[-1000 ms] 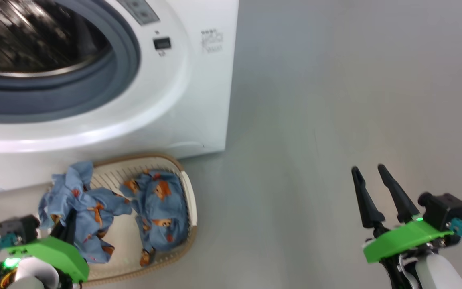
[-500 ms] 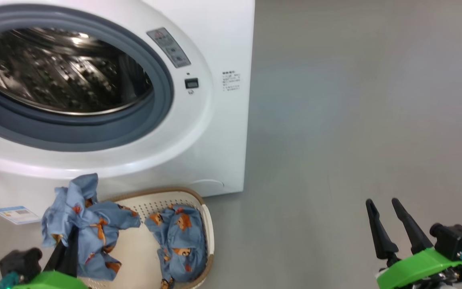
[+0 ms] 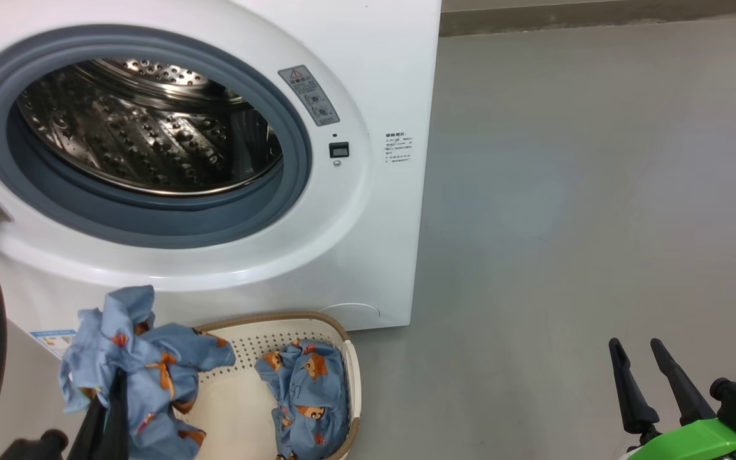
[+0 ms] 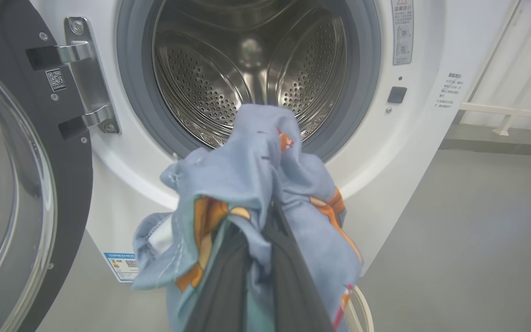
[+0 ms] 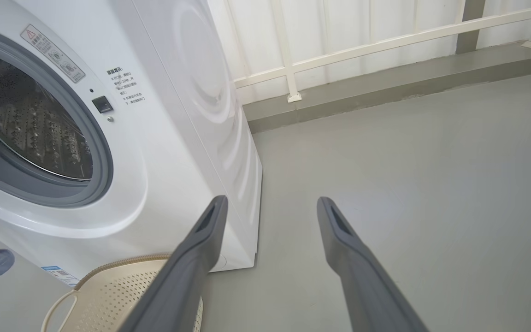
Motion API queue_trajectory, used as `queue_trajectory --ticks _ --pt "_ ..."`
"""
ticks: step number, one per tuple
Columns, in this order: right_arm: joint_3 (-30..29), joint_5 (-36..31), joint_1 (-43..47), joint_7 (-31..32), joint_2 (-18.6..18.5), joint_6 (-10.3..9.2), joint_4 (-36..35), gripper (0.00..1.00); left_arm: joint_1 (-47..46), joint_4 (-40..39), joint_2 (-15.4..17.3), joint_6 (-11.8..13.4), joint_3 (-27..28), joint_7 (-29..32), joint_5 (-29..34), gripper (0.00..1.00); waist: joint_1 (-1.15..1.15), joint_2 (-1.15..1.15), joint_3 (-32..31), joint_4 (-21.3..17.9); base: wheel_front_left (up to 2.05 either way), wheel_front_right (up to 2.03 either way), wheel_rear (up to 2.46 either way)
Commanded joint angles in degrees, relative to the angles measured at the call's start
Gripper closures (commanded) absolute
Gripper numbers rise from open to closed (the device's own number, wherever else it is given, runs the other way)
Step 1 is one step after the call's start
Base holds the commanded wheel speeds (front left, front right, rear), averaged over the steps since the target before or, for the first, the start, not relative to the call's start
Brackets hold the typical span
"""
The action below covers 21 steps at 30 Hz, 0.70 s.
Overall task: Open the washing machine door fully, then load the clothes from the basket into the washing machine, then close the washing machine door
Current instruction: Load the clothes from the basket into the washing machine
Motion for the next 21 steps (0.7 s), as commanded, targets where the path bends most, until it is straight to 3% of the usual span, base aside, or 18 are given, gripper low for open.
queue_trajectory --ticks 1,11,21 --pt "0.97 0.73 -0.04 -0.28 -0.96 0.09 -1.61 0.0 0.04 -2.97 0.4 -0.1 2.45 -0.77 0.69 1.0 0.0 0.0 -0.1 0.17 0.0 0.0 0.0" --pt "1.15 0.61 -0.39 -0.28 -0.65 0.09 -1.88 0.0 0.46 -5.75 -0.73 -0.14 2.91 -0.78 0.64 1.0 0.0 0.0 0.85 -0.06 0.0 0.0 0.0" --pt "1.87 0.22 -3.38 -0.28 0.63 0.09 -2.49 0.0 -11.04 -2.67 3.24 -0.15 1.75 -0.78 0.23 1.0 0.0 0.0 7.31 -2.4 0.0 0.0 0.0"
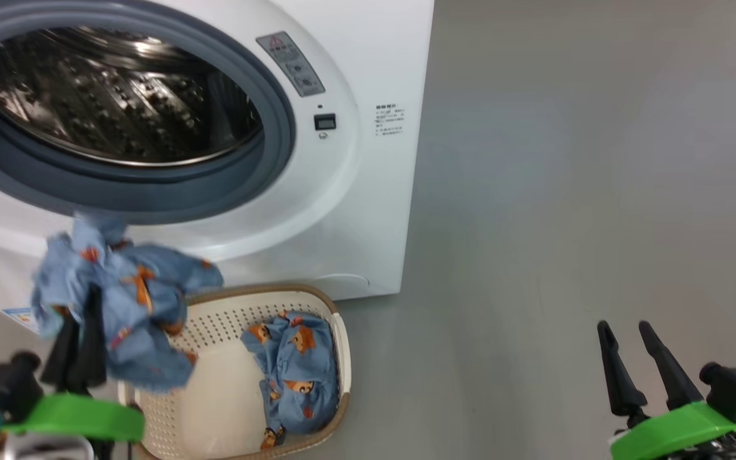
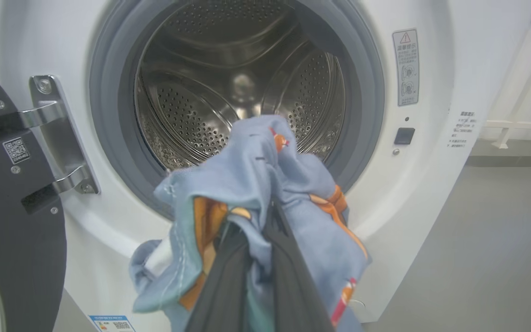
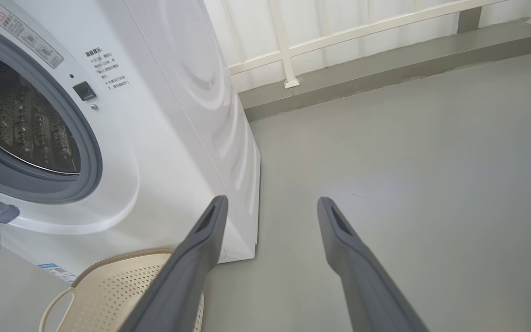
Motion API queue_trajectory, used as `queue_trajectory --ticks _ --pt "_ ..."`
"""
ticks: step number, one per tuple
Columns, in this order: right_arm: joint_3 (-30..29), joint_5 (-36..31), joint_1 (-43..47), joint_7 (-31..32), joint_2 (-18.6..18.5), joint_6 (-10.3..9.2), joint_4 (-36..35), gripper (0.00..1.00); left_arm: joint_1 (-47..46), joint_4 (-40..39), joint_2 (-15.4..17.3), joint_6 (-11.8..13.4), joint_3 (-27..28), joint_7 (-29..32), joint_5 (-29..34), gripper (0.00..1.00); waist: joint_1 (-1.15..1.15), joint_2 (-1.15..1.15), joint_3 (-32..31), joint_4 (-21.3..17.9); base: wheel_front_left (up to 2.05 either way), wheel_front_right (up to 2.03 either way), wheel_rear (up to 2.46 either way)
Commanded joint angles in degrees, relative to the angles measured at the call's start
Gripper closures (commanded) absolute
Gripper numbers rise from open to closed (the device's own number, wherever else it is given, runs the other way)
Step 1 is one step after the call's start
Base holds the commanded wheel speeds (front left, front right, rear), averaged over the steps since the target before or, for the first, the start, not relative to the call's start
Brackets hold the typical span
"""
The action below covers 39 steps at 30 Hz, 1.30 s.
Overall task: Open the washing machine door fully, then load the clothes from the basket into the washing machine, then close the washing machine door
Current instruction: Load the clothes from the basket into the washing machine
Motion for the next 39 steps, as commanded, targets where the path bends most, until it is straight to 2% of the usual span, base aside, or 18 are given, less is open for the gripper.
queue_trajectory --ticks 1,11,27,32,36,37,38,39 --pt "1.59 0.16 -2.67 -0.28 -0.12 0.09 -1.73 0.0 -5.08 -0.03 2.31 -0.14 2.2 -0.76 -0.42 1.0 0.0 0.0 3.56 -1.85 0.0 0.0 0.0" --pt "2.01 -0.31 -6.68 -0.28 2.26 0.09 -2.11 0.0 -22.29 8.28 7.48 -0.14 3.13 -0.76 -2.24 1.0 0.0 0.0 10.56 -6.33 0.0 0.0 0.0" --pt "4.47 -0.16 -12.31 -0.28 6.12 0.09 -3.8 0.0 -51.45 34.3 17.51 -0.14 1.58 -0.77 -1.54 1.0 0.0 0.0 20.71 -14.69 0.0 0.0 0.0" --pt "5.27 0.0 -13.21 -0.28 6.6 0.09 -4.52 0.0 -56.33 31.58 19.8 -0.04 4.05 -0.77 1.24 1.0 0.0 0.0 22.99 -16.26 0.0 0.0 0.0" --pt "5.3 -0.06 -13.65 -0.28 6.78 0.09 -4.84 0.0 -56.77 30.15 20.0 -0.05 5.53 -0.77 3.2 1.0 0.0 0.0 23.86 -16.9 0.0 0.0 0.0" --pt "5.34 -0.08 -13.67 -0.28 6.8 0.09 -4.85 0.0 -56.61 30.27 19.89 -0.06 6.29 -0.77 3.27 0.82 0.0 0.0 23.93 -17.01 0.0 0.0 0.0" --pt "5.39 -0.12 -13.64 -0.28 6.82 0.09 -4.84 0.0 -56.2 31.02 19.56 -0.06 6.94 -0.77 3.15 0.51 0.0 0.0 23.9 -17.05 0.0 0.0 0.0" --pt "5.43 -0.15 -13.57 -0.28 6.84 0.09 -4.79 0.0 -55.62 32.29 19.31 -0.07 7.05 -0.77 3.36 0.0 0.0 0.0 23.8 -17.05 0.0 0.0 0.0"
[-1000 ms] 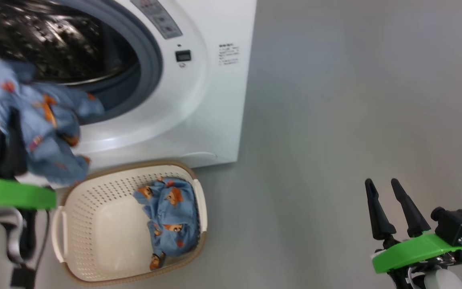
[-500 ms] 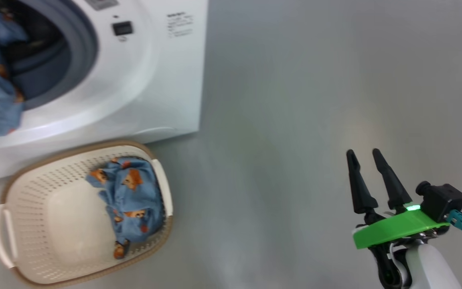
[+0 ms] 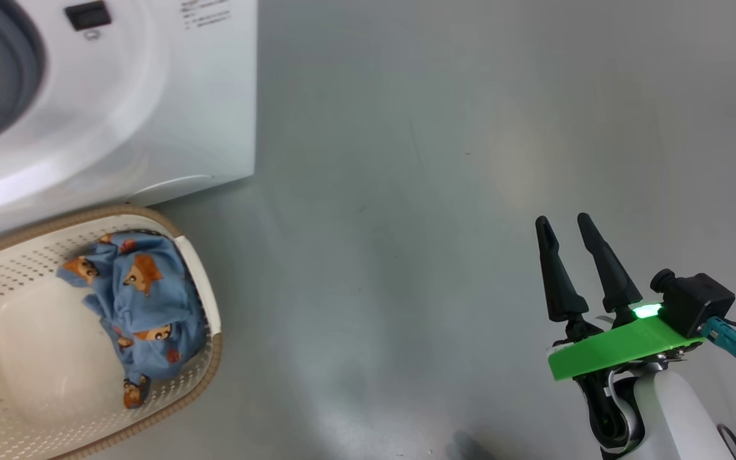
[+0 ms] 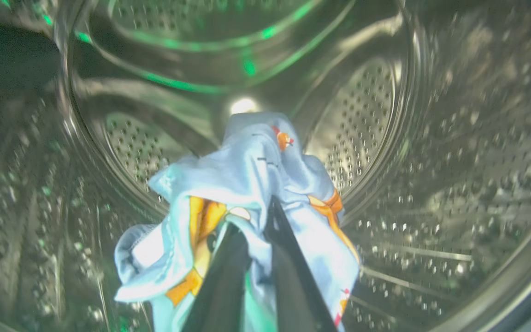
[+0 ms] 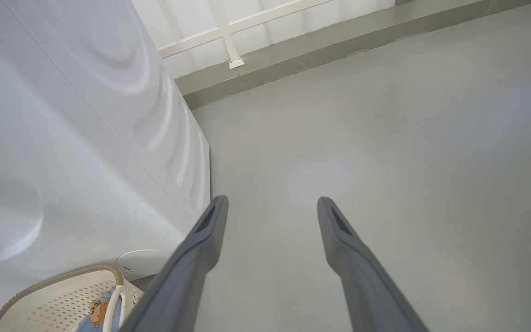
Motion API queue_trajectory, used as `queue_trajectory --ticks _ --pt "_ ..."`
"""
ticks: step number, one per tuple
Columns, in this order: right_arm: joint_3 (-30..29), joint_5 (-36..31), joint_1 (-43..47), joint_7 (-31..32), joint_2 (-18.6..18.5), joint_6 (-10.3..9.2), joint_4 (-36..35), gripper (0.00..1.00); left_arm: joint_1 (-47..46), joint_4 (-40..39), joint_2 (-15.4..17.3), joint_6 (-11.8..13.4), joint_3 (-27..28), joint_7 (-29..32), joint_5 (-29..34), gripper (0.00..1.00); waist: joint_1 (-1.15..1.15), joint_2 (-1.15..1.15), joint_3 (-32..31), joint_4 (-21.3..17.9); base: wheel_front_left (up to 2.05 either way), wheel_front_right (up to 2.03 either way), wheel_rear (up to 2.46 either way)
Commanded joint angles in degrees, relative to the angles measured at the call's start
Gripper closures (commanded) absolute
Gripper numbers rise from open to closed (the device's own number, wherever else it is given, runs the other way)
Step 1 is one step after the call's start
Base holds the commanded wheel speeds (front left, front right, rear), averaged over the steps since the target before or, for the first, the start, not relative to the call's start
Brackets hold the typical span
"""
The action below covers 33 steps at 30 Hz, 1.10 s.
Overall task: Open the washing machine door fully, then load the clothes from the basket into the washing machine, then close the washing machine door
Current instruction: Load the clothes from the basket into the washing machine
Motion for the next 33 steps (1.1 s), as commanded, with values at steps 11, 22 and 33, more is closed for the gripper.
queue_trajectory --ticks 11,22,33 --pt "1.88 0.0 0.27 -0.28 0.02 0.09 -0.7 0.0 4.82 3.54 0.47 -0.12 2.87 -0.29 1.19 0.0 0.0 0.0 -1.81 0.44 0.0 0.0 0.0" --pt "1.64 -0.76 0.51 -0.28 -0.85 0.09 0.1 0.0 14.01 0.3 -4.09 -0.13 5.04 -0.29 0.51 0.0 0.0 0.0 -6.27 2.48 0.0 0.0 0.0" --pt "1.41 -0.51 2.94 -0.28 -3.8 0.09 1.36 0.0 28.83 -6.82 -10.97 -0.14 6.56 -0.29 -1.35 0.0 0.0 0.0 -12.63 6.27 0.0 0.0 0.0"
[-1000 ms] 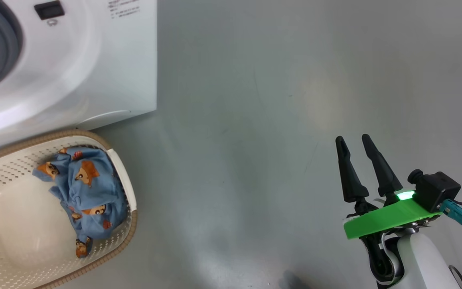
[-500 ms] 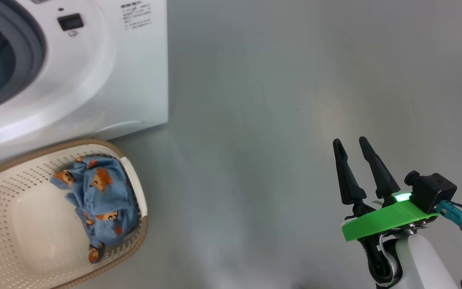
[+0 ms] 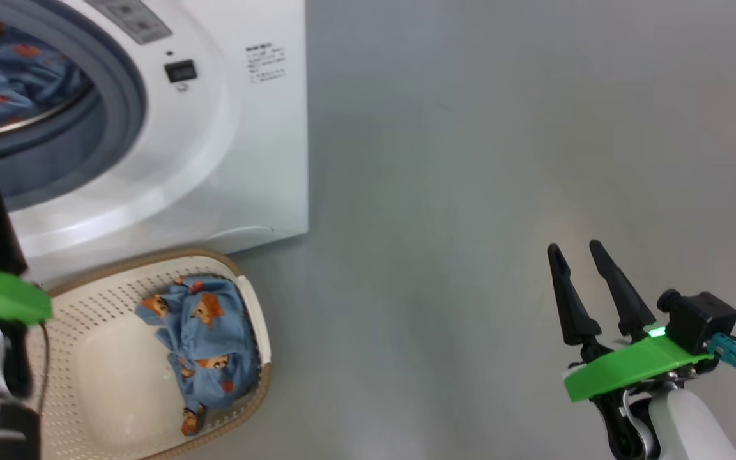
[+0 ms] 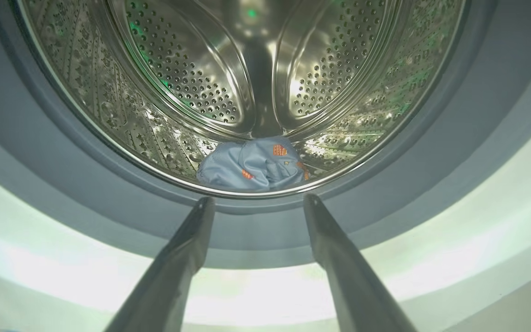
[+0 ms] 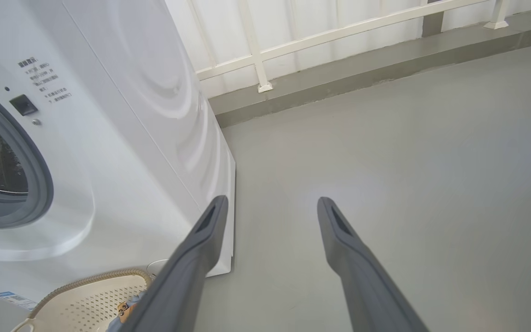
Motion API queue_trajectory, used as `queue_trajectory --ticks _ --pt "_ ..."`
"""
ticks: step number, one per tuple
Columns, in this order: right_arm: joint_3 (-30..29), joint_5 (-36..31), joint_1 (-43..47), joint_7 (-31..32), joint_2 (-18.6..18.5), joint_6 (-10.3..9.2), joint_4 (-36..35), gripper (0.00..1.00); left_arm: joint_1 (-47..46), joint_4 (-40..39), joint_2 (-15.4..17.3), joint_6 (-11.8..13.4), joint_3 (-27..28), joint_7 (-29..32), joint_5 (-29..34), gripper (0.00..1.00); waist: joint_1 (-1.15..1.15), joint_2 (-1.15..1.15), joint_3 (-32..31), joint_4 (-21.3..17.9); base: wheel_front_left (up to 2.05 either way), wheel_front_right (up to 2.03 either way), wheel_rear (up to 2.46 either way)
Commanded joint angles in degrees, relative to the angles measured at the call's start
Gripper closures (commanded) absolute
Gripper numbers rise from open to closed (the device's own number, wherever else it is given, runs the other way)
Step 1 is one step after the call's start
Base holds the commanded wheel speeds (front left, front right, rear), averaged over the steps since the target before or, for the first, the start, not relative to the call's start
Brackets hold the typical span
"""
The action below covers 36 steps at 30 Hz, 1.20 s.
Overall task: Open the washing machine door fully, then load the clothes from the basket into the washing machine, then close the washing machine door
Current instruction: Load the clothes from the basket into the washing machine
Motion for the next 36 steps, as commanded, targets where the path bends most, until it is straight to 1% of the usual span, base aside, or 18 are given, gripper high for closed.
queue_trajectory --ticks 1,5,10,20,36 --pt "1.0 0.07 1.44 -0.28 -0.94 0.09 -0.83 0.0 2.95 -2.65 1.36 -0.14 1.36 -0.3 -0.6 0.0 0.0 0.0 -2.95 2.19 0.0 0.0 0.0" --pt "0.62 0.25 2.83 -0.28 -1.89 0.09 -0.57 0.0 8.08 -5.69 -0.32 -0.14 1.21 -0.3 -0.78 0.0 0.0 0.0 -5.11 3.53 0.0 0.0 0.0" --pt "0.36 0.44 4.4 -0.28 -2.96 0.09 -0.33 0.0 14.06 -9.64 -2.08 -0.14 0.72 -0.3 0.55 0.0 0.0 0.0 -7.54 4.98 0.0 0.0 0.0" --pt "-0.43 0.84 7.71 -0.28 -4.51 0.09 -0.03 0.0 23.36 -15.74 -5.2 -0.14 -0.05 -0.3 1.88 0.0 0.0 0.0 -11.85 7.83 0.0 0.0 0.0" --pt "-1.47 1.5 11.97 -0.28 -5.71 0.09 -0.19 0.0 33.55 -22.75 -7.22 -0.14 -1.36 -0.3 2.24 0.0 0.0 0.0 -16.45 9.87 0.0 0.0 0.0"
